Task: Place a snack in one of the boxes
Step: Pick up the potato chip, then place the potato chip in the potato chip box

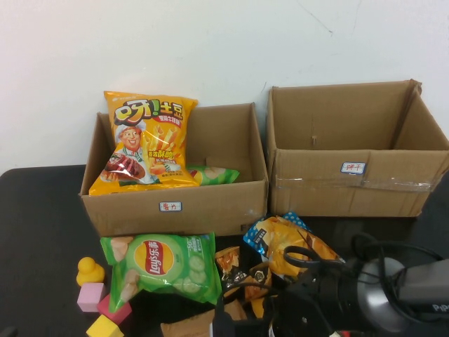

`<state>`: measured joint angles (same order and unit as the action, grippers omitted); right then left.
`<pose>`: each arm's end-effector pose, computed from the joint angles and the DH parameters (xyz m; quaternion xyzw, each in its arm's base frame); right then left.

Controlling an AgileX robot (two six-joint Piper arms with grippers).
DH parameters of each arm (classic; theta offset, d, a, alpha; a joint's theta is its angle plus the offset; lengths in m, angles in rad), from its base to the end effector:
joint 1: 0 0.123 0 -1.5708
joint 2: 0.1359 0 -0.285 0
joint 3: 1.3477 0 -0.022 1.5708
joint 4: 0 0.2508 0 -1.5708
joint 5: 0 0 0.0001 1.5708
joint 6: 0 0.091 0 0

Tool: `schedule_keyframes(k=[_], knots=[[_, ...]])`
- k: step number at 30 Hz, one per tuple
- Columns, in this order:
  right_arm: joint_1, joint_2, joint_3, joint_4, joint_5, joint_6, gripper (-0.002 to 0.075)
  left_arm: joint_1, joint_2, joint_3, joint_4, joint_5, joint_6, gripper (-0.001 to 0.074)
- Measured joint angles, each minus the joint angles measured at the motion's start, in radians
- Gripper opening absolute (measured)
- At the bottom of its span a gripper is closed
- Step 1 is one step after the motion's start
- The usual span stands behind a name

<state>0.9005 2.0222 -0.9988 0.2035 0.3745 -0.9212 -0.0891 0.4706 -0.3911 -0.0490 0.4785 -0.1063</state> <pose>0.2110 0.2770 0.0838 -0.7248 0.6750 0.0478 0.1295 0.0969 -0.0107 0.2681 -0.0200 0.8521 -0.0719 0.5180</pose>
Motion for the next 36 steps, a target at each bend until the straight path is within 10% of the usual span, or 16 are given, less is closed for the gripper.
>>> schedule_keyframes(k=[5,12,18,30,36], knots=[[0.002,-0.004,-0.048,-0.087,0.164,0.067,0.0371,0.000,0.000,0.000,0.000,0.000,0.000,-0.0002],[0.002,-0.059,-0.183,-0.281,0.455,0.337,0.0108,0.000,0.000,0.000,-0.007,0.000,0.002,-0.0002],[0.002,-0.184,-0.289,-0.374,0.498,0.467,0.0035,0.000,0.000,0.000,-0.010,0.000,0.002,-0.0002],[0.002,-0.290,-0.367,-0.703,0.198,0.596,0.0015,0.000,0.000,0.000,-0.010,0.004,0.002,-0.0002],[-0.062,-0.280,-0.367,-1.123,-0.117,0.989,0.0012,0.000,0.000,0.000,-0.010,0.004,0.002,-0.0002]])
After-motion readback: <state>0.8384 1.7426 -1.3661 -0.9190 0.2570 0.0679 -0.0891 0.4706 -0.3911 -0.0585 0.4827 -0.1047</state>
